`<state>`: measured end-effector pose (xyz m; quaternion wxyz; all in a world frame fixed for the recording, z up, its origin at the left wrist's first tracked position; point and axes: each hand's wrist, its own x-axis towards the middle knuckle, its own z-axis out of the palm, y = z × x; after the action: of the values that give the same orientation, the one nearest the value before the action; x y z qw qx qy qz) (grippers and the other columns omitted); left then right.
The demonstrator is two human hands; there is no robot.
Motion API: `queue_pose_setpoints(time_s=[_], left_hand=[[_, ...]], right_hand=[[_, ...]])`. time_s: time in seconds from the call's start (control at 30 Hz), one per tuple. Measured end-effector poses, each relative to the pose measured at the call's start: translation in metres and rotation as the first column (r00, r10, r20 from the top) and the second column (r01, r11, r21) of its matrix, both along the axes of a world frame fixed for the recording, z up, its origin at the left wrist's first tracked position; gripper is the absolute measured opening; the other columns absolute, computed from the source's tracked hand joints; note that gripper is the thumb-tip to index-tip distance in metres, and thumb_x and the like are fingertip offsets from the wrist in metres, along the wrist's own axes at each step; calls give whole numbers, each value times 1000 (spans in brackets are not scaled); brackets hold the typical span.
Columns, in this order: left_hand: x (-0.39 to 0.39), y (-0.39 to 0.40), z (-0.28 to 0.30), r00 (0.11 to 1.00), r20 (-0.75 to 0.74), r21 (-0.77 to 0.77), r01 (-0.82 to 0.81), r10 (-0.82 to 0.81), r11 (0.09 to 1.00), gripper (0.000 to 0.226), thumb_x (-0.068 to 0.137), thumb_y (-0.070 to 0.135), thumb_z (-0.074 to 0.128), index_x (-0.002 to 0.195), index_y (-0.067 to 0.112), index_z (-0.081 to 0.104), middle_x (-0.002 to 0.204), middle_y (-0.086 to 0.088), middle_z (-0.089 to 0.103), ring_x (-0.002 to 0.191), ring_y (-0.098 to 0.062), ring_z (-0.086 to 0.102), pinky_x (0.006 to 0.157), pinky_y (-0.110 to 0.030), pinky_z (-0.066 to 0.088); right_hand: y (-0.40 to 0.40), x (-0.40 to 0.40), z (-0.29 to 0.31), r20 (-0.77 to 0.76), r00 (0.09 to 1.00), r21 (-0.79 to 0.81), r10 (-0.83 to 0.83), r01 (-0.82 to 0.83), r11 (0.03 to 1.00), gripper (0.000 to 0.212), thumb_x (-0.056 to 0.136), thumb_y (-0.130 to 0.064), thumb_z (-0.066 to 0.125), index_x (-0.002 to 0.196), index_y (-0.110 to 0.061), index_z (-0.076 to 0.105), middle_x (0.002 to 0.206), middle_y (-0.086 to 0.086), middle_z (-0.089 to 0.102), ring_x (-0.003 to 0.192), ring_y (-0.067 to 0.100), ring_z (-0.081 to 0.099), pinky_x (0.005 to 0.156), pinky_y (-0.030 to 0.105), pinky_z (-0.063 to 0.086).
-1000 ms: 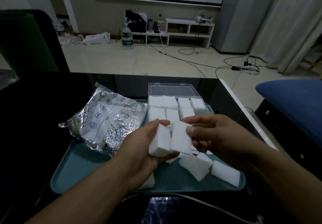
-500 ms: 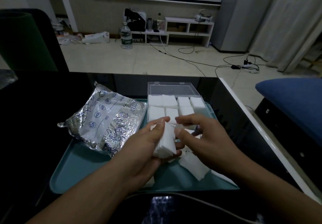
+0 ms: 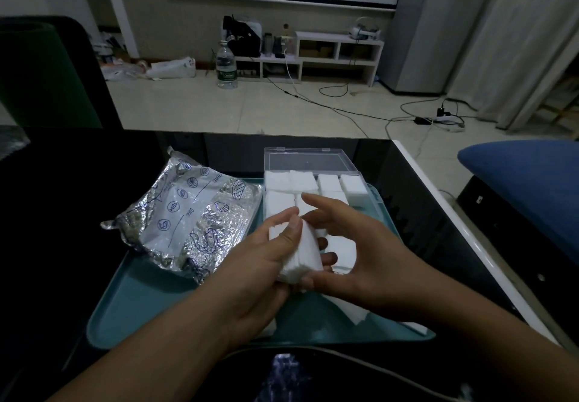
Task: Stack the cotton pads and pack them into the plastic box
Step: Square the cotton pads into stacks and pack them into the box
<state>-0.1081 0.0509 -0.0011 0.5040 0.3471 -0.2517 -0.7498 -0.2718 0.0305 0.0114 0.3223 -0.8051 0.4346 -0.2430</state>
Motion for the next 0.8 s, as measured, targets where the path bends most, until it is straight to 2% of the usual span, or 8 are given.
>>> queue_pose_setpoints(time_s=[0.13, 0.23, 0.3, 0.37, 0.5, 0.57, 0.63, 0.8], left_hand=[[1, -1, -5, 999, 12, -8, 40, -40, 999, 46, 91, 29, 56, 135, 16, 54, 119, -22, 67, 99, -41, 69, 80, -45, 60], [0, -2, -6, 997, 0, 22, 83, -83, 996, 48, 88, 36, 57, 129, 11, 59, 122, -23, 65, 100, -42, 68, 71, -38, 59], [0, -3, -8, 994, 16, 1, 104, -104, 995, 47, 89, 34, 63, 128, 7, 59, 126, -25, 61, 109, -45, 64, 81, -42, 59], [-1, -2, -10, 993, 35, -42, 115, -114, 992, 44, 88, 18, 67, 130, 5, 58, 131, -28, 57, 119, -47, 57, 88, -43, 56], [-1, 0, -13, 990, 102, -73, 101, -93, 992, 36, 87, -9, 53, 119, 3, 64, 109, -31, 62, 89, -36, 61, 55, -28, 54], [-2, 2, -13, 989, 131, -106, 87, -73, 990, 33, 86, -11, 49, 114, 1, 64, 98, -24, 65, 79, -30, 61, 56, -28, 52], [-5, 2, -15, 983, 177, -142, 81, -55, 987, 30, 86, -11, 50, 111, -3, 62, 95, -22, 65, 81, -32, 60, 61, -30, 50], [-8, 3, -15, 976, 217, -136, 58, -27, 989, 23, 83, -11, 52, 97, 0, 67, 94, -21, 66, 87, -31, 60, 65, -30, 50]], right_hand=[[2, 3, 2, 33, 999, 32, 7, -8, 999, 90, 72, -34, 82, 145, -44, 30, 128, -23, 51, 119, -13, 45, 88, 2, 41], [5, 4, 4, 97, 995, 81, 6, -14, 997, 88, 72, -20, 84, 141, -43, 34, 122, -21, 51, 114, -15, 46, 76, -1, 42], [7, 6, 4, 112, 994, 95, 14, -25, 995, 89, 73, -14, 84, 141, -41, 34, 121, -20, 52, 110, -14, 49, 73, 1, 43], [10, 8, 3, 125, 992, 107, 29, -43, 993, 90, 74, -8, 82, 143, -37, 33, 119, -20, 52, 105, -12, 53, 72, 3, 45], [11, 16, -6, 21, 999, 13, 36, -37, 999, 101, 74, -22, 84, 149, -42, 19, 127, -20, 48, 112, -7, 52, 84, 10, 48], [10, 20, -14, -21, 998, -51, 51, -52, 997, 106, 74, -29, 82, 151, -43, 11, 135, -17, 45, 116, 3, 53, 94, 23, 49], [9, 23, -19, -23, 997, -75, 70, -71, 995, 106, 76, -27, 79, 152, -42, 6, 139, -14, 44, 118, 8, 53, 97, 33, 49], [11, 24, -20, -41, 997, -144, 65, -71, 987, 99, 79, -24, 75, 154, -34, 11, 140, -10, 46, 121, 7, 50, 98, 31, 47]])
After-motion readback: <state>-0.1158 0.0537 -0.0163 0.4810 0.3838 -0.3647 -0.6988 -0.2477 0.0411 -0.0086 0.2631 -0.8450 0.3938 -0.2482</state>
